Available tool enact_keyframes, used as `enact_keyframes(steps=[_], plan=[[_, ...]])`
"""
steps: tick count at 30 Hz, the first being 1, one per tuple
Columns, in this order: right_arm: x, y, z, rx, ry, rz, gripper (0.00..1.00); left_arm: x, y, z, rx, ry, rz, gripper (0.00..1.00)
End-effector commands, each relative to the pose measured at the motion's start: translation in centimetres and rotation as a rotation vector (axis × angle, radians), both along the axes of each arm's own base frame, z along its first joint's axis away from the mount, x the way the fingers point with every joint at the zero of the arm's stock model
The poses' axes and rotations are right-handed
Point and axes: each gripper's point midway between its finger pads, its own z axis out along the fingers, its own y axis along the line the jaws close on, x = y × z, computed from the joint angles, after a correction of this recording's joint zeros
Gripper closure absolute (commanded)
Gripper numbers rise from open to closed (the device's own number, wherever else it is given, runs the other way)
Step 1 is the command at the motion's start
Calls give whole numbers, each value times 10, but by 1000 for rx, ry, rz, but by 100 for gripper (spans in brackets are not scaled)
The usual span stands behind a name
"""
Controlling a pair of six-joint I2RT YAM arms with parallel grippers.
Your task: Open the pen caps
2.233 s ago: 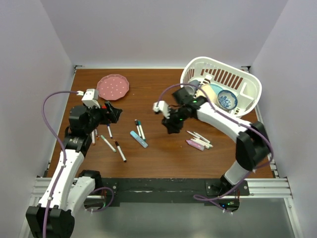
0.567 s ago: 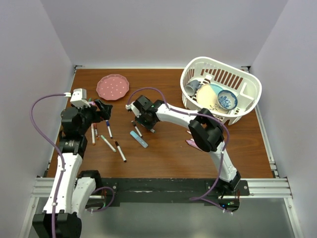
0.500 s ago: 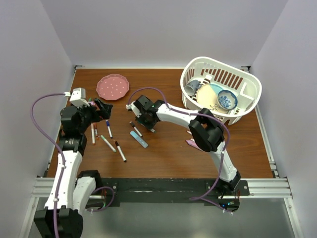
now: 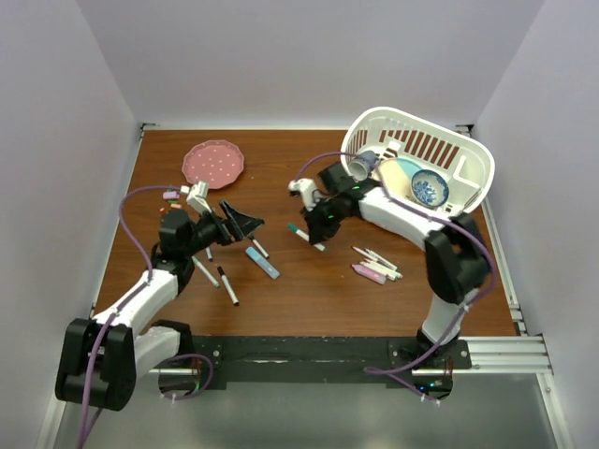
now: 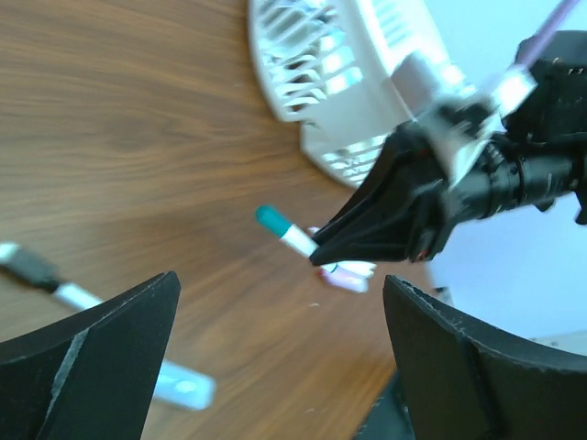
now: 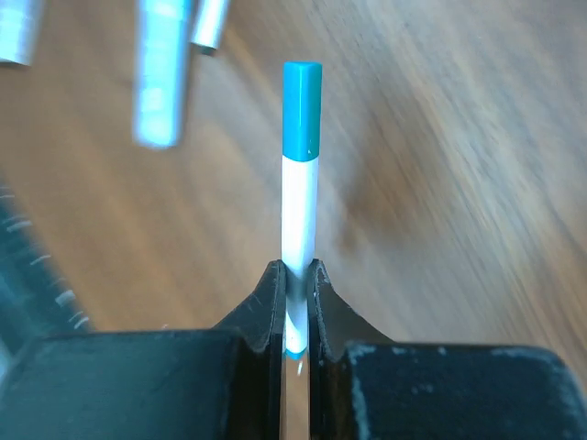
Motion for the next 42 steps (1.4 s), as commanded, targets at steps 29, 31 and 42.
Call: enact_keyframes(steps=[29,31,42], plan=[[-35,-18,112,605,-28,59,100,13,-158,73,-380,-118,-47,66],[-34,-19,113,608,-29,52,100,14,-159,75,-361,-131,-47,73],[-39,-15,114,663,7,68,40,17,-173,85,-269,-185,-105,100]])
